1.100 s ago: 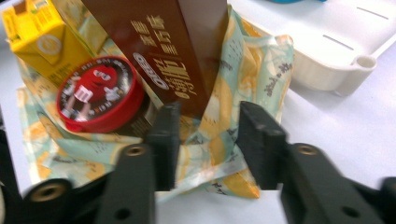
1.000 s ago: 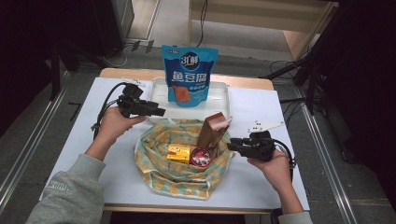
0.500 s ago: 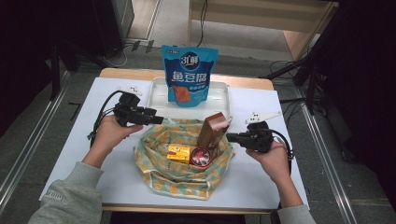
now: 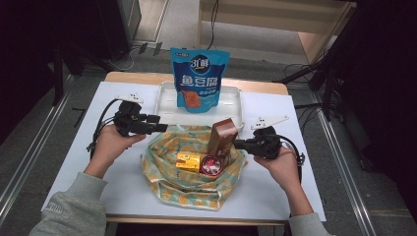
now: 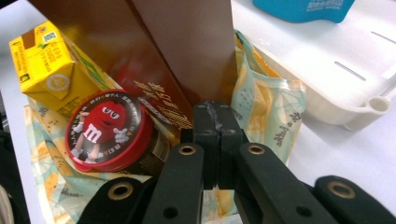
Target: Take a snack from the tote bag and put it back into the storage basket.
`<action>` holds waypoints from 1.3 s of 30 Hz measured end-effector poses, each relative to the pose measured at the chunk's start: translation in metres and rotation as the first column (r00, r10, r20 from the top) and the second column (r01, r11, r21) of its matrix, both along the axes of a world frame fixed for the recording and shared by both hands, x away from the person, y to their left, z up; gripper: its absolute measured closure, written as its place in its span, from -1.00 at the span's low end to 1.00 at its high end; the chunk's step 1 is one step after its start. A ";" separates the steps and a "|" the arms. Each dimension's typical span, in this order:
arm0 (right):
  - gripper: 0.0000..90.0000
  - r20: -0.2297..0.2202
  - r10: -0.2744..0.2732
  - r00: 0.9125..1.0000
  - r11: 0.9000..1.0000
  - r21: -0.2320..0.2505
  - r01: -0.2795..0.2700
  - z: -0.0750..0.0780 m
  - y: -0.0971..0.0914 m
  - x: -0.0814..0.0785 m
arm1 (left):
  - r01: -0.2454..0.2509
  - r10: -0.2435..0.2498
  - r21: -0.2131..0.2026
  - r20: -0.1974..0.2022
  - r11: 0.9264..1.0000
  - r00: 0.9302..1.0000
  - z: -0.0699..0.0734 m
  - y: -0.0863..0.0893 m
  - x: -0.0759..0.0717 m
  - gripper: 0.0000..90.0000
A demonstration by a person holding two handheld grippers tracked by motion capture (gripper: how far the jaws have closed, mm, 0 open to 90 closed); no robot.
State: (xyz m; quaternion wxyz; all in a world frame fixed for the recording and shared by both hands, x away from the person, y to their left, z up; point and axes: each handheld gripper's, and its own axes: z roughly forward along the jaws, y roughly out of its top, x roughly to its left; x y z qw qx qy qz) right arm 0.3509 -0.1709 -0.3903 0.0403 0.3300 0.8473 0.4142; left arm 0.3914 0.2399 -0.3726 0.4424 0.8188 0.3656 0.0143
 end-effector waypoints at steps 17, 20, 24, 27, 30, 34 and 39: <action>1.00 0.012 0.024 1.000 1.000 -0.012 -0.024 0.002 0.002 -0.011 | -0.005 0.005 -0.003 -0.002 1.000 1.000 -0.001 0.003 0.000 -0.07; 0.92 0.023 0.027 0.999 1.000 -0.004 -0.027 0.006 -0.001 -0.011 | -0.002 0.002 -0.007 0.000 1.000 1.000 -0.001 0.003 -0.001 -0.07; 0.74 0.033 0.036 0.999 0.999 -0.001 -0.036 0.016 -0.005 -0.011 | 0.002 -0.002 -0.001 0.003 1.000 1.000 0.000 0.003 -0.001 -0.08; 0.55 0.049 0.042 0.998 0.999 -0.006 -0.042 0.023 -0.007 -0.012 | 0.003 -0.003 0.001 0.002 1.000 1.000 0.000 0.003 -0.002 -0.08; 0.31 0.056 0.051 0.997 0.999 -0.007 -0.050 0.029 -0.009 -0.010 | 0.002 -0.002 -0.004 0.003 1.000 1.000 0.000 0.003 -0.002 -0.08; 0.05 0.043 0.088 0.995 0.996 -0.004 -0.088 0.034 -0.006 -0.004 | 0.002 -0.002 -0.003 0.002 1.000 1.000 0.000 0.004 -0.002 -0.08; -0.23 0.028 0.083 0.996 0.997 -0.014 -0.082 0.039 0.005 -0.002 | -0.001 0.001 -0.004 0.002 1.000 1.000 0.001 0.005 -0.002 -0.09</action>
